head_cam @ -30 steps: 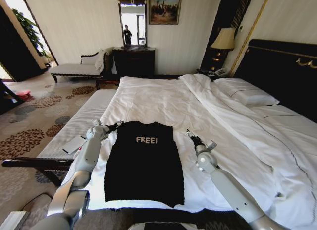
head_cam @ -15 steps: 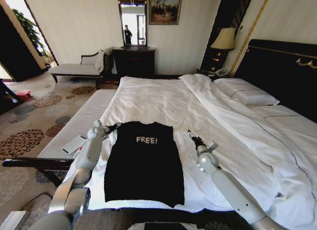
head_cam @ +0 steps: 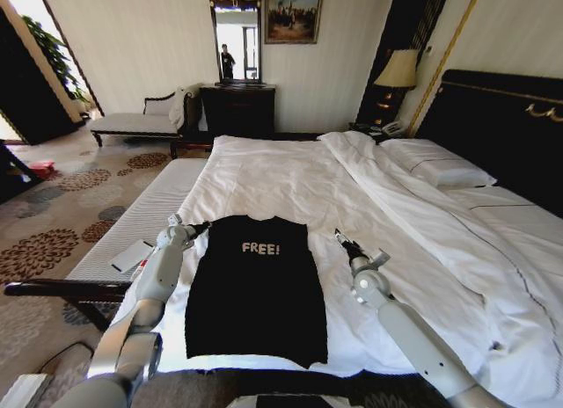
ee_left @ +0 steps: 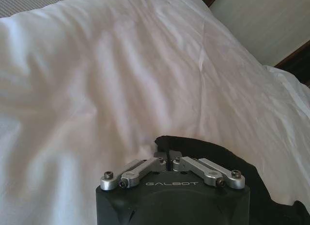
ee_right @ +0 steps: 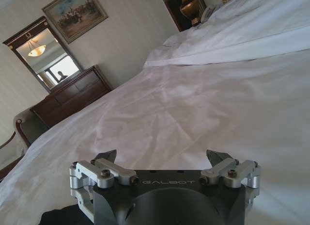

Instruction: Fold the clothes on the bed.

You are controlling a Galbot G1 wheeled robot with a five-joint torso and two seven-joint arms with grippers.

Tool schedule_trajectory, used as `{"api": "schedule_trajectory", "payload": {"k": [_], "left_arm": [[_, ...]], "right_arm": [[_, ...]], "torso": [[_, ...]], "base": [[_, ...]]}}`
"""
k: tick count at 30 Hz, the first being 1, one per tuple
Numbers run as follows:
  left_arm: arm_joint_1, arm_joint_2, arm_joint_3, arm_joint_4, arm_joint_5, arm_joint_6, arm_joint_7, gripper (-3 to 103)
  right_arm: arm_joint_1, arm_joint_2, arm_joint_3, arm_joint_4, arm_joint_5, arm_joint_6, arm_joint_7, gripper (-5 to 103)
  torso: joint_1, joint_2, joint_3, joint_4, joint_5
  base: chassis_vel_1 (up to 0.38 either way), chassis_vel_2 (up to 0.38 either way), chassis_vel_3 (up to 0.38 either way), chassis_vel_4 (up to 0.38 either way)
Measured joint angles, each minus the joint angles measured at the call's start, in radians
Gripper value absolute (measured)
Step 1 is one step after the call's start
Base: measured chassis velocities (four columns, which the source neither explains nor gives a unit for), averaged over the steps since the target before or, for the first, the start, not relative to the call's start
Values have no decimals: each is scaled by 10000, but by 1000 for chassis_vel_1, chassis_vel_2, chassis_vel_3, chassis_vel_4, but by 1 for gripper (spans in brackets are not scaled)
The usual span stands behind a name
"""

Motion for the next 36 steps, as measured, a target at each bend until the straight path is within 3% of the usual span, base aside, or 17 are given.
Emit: {"api": "schedule_trajectory", "payload": {"k": [12,22,27,36], "left_arm": [[-200,419,64,-286,-166,-118,-2,0],[-264,613,346,-521,-140,-103,-83,0],[-152,525,344,-518,17,-116,-90,0],[-161,572,396,-587,62,-120,-160,0]], "right_arm": [[288,-25,-210,-196,164,-2,8,100],[1740,130,-1381,-1329,414,-306,-10,100],[2583,287,-2066,-2199,591,-504,-372,100],[3889,865,-3320,-3379,1897,-1147,-1577,100]], "torso": [[-1,0,0,-1,-1],[-1,0,0,1,0],[0,0,0,2,-1],[-1,-2,0,-1,-1]], "base": [[0,0,0,0],[0,0,0,0],[0,0,0,0],[0,0,0,0]]}}
